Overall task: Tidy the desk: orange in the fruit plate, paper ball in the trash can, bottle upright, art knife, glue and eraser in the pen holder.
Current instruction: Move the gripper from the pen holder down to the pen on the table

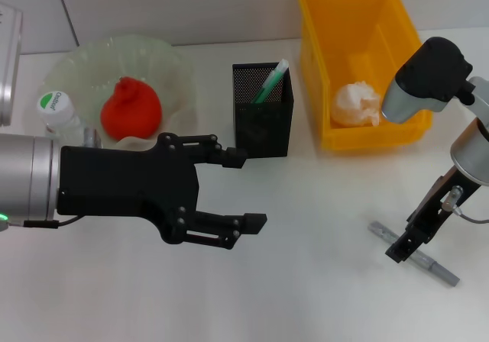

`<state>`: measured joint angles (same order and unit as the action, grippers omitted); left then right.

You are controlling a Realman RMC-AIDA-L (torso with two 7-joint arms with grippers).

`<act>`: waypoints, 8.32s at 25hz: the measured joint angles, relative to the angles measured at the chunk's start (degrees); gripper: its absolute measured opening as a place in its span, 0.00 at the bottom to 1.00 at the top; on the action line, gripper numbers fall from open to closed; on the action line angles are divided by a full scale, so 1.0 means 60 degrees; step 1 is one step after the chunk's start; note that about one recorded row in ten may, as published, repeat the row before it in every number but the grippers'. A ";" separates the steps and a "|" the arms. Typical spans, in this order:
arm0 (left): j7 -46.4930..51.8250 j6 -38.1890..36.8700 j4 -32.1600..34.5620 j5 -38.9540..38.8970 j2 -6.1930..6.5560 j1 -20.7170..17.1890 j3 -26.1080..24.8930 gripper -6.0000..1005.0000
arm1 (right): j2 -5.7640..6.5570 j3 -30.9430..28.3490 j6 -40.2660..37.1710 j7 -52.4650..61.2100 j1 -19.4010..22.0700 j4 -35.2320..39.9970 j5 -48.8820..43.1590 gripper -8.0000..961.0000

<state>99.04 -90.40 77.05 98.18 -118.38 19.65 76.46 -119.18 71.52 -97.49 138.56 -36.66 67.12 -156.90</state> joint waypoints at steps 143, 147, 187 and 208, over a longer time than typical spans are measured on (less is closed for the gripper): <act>-0.0042 -0.0055 -0.0214 0.0000 -0.0015 0.0096 0.0039 0.84 | -0.0015 0.0834 0.0389 0.0488 -0.0070 0.0057 0.0003 0.10; -0.0042 -0.0054 -0.0217 0.0000 -0.0014 0.0108 0.0047 0.84 | -0.0015 0.0844 0.0367 0.0497 -0.0067 0.0070 0.0002 0.05; -0.0043 0.0000 -0.0230 0.0000 -0.0030 0.0138 0.0059 0.84 | -0.0015 0.0854 -0.0081 0.0469 -0.0042 0.0472 0.0184 0.32; -0.0043 0.0023 -0.0229 0.0000 -0.0041 0.0153 0.0071 0.84 | -0.0016 0.0854 0.0004 0.0461 -0.0030 0.0357 0.0120 0.32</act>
<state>98.78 -90.27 75.67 98.17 -118.63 20.57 76.88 -119.27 76.64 -97.47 141.32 -36.84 69.26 -156.18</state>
